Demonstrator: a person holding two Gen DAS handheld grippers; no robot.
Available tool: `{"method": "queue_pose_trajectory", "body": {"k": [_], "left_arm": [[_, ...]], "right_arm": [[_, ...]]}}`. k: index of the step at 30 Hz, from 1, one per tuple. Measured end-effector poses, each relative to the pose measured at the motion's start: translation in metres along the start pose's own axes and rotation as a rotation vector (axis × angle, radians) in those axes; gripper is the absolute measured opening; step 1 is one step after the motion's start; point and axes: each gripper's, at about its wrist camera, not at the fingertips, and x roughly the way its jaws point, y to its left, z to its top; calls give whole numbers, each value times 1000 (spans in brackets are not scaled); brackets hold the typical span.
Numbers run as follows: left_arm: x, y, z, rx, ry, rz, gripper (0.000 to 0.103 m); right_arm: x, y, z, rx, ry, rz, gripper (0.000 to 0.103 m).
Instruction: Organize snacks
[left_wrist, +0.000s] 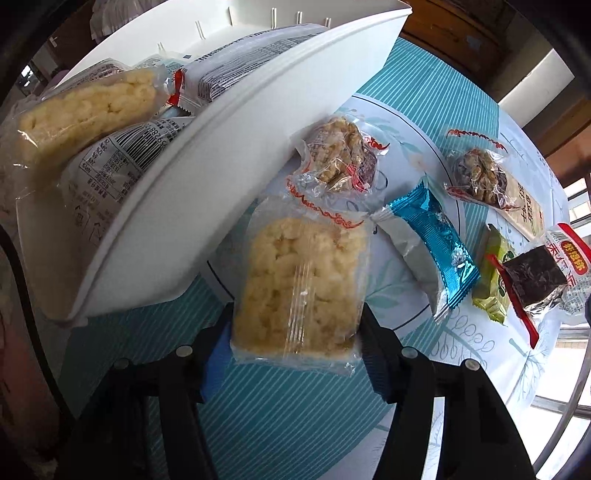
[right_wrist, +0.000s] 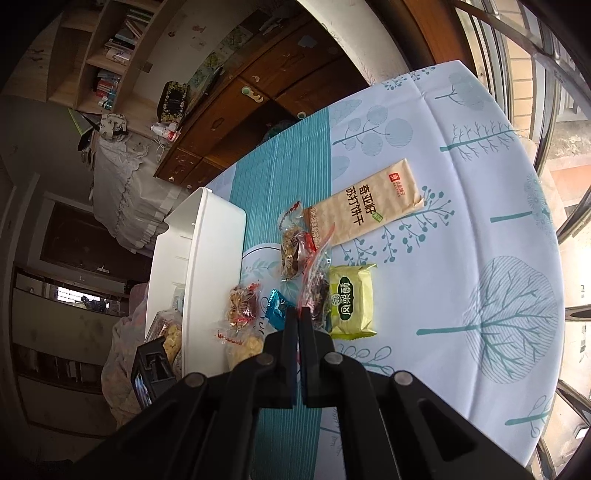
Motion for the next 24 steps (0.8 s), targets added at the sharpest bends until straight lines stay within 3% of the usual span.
{"method": "queue_pose_trajectory", "body": {"k": [7,14,24], "left_arm": [[-9,-2,-17,68,44,-19,60],[-32,-8,-22,177,32,-39,60],[-85,-17,-23,334,-122,-140,60]], "right_arm": [[-15,4,-8,6,-24,17,1],[-35,6,-18,15,-68,15,1],[-67,27,-28,-34,-171,-10,1]]}}
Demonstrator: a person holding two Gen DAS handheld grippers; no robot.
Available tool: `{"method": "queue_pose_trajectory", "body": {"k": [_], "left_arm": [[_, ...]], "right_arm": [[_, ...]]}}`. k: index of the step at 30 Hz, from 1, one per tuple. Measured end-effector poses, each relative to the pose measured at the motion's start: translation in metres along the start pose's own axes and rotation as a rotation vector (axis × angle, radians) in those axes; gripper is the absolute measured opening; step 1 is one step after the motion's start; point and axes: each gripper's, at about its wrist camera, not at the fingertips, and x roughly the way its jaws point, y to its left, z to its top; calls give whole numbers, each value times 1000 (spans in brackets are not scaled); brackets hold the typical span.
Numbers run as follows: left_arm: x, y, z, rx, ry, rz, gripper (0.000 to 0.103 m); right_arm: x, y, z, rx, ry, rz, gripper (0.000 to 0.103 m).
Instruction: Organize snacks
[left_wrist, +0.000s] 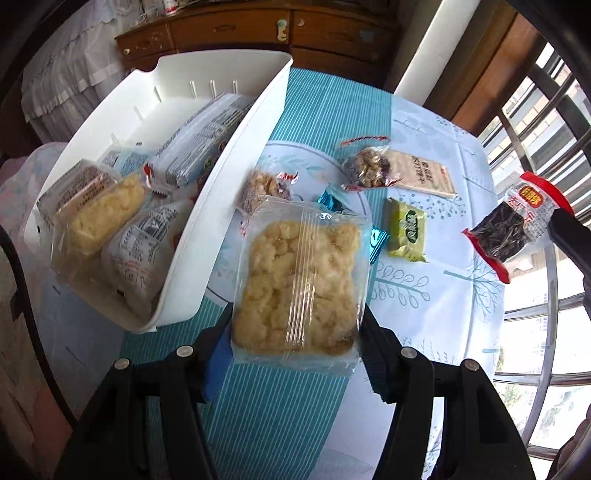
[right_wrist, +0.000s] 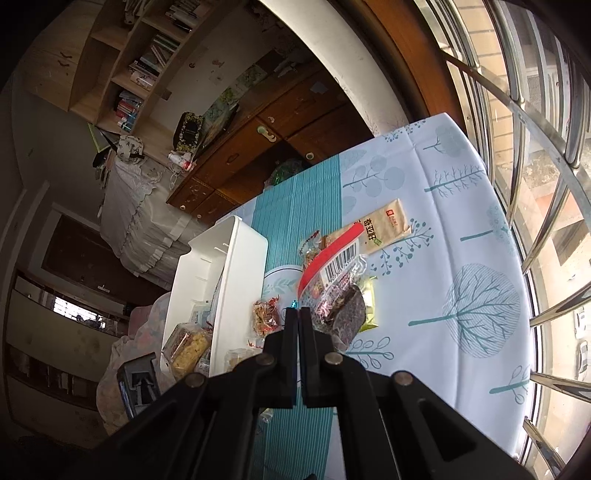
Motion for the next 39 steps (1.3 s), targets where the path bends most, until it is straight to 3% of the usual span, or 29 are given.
{"method": "queue_pose_trajectory", "body": {"k": [14,31,39], "left_arm": [[-88,26,23,86,-221,-97,60],[-146,113,51,78,-421,-45,60],[-152,170,70,59,-436,-21,60]], "right_arm": [[-25,49,-20,-27,-93,24,1],[-8,137,-45,-153,-153,45,1],[10,172,-56,-175,-170,57,1]]}}
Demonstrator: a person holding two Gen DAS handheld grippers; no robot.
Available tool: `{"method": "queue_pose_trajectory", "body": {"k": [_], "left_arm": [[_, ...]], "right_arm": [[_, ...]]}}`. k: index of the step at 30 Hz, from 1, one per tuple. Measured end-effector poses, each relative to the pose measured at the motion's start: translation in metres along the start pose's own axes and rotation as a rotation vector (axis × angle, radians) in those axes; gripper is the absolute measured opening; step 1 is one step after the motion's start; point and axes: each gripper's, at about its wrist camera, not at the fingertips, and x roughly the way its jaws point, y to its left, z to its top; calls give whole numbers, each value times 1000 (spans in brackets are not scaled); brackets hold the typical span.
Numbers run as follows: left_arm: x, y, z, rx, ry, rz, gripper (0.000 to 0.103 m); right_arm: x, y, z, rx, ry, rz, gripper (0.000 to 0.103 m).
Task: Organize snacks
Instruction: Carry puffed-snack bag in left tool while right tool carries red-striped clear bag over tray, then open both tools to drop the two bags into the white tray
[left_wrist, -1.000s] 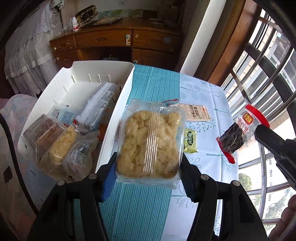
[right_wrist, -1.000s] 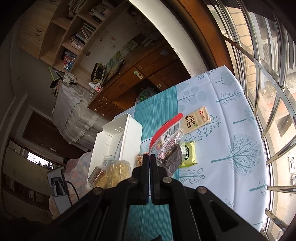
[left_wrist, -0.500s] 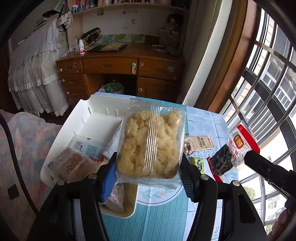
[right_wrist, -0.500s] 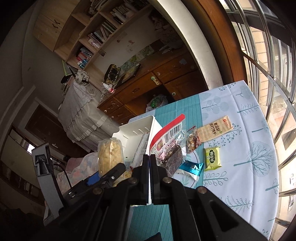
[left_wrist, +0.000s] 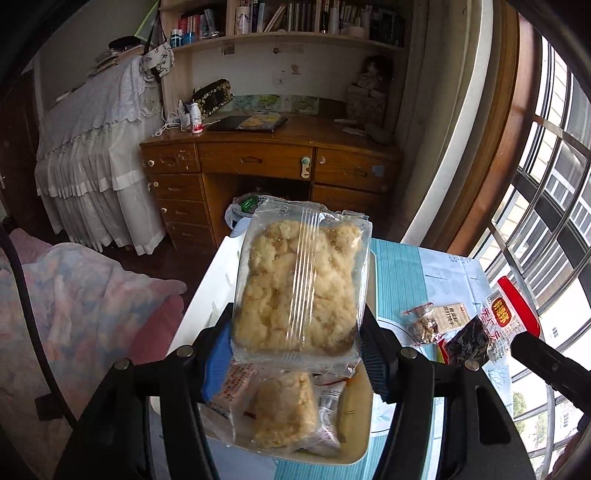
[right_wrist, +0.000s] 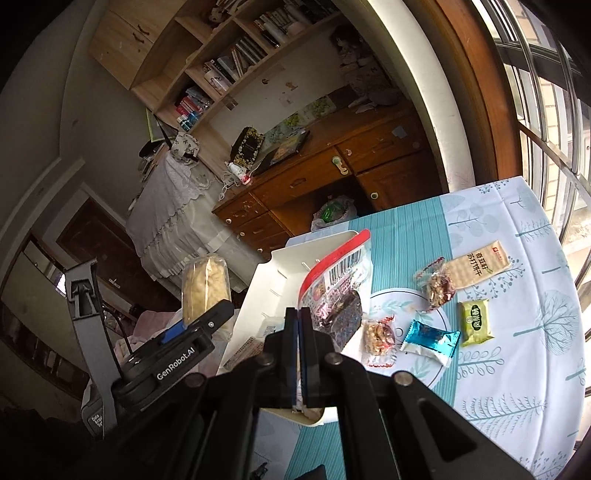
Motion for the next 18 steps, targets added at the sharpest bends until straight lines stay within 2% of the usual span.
{"method": "queue_pose_trajectory", "body": {"k": [7,14,18], "left_arm": [[17,46,9,-9,30,0,60],[32,68,17,59,40,-70,60],[43,76,24,62,68,-100,60]], "right_arm": [[24,29,-7,-27,-13,-12,1],[52,52,-15,-67,-33,-63,1],[68,66,-20,-98,-38,-108,1]]}}
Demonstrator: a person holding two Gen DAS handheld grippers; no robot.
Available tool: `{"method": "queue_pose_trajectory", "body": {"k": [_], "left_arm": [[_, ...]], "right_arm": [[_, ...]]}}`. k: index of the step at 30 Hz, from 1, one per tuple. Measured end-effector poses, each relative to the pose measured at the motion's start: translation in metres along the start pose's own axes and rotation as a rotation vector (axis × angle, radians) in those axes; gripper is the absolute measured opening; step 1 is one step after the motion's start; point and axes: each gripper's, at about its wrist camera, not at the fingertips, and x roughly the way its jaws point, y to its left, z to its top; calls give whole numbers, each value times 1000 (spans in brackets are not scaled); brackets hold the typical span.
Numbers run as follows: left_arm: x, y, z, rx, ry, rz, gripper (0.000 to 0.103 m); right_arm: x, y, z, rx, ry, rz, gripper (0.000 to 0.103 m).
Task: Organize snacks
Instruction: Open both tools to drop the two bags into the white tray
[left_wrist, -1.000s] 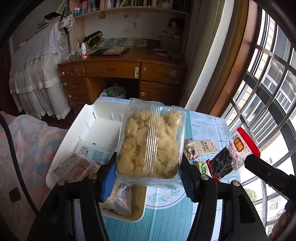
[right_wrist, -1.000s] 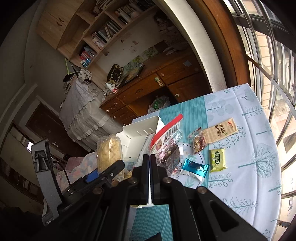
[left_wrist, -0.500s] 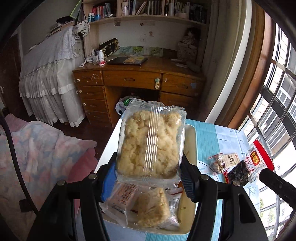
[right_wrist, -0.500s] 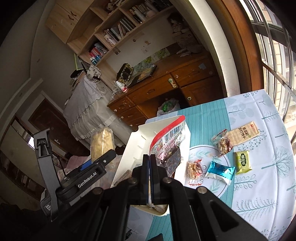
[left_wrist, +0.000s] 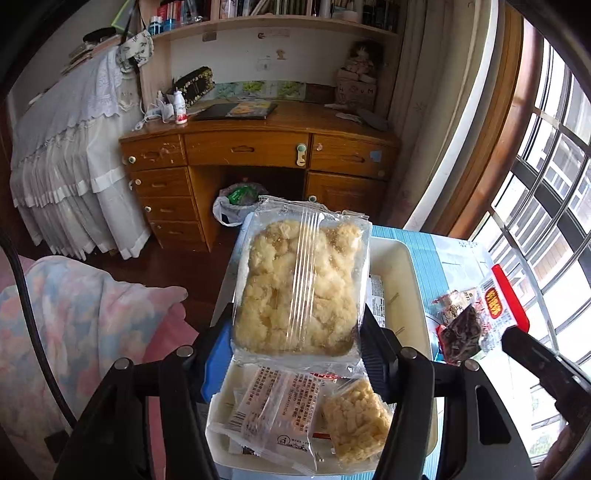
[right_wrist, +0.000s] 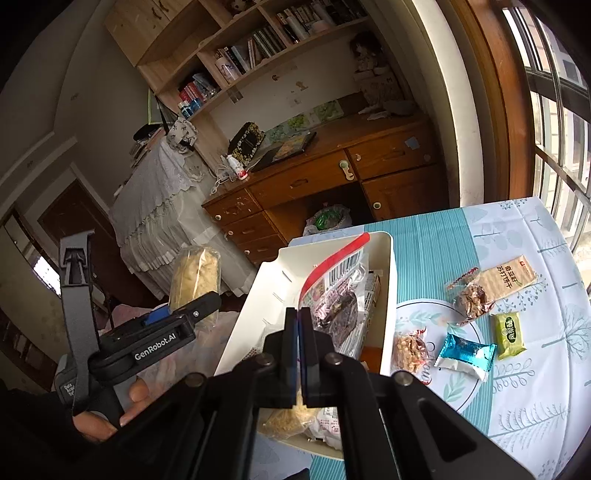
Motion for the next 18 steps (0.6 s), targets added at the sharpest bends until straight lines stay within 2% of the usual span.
{"method": "queue_pose_trajectory", "body": {"k": [7,9,11,14,18], "left_arm": [[12,7,6,22,46,-43,63],[15,8,6,8,67,-60,73],[14,11,6,-4,64,-62,76],[14,10,4,0,82,-68,81],[10,6,0,-4,96,-90,81]], "right_arm": [[20,14,-9,-1,-8,-50,4],[22,15,-11,8,-7,-63,4],[24,15,-12,20,4,-70,5],[24,14,-14,30,6,-93,14],[17,7,-16,45,1,-119,24]]}}
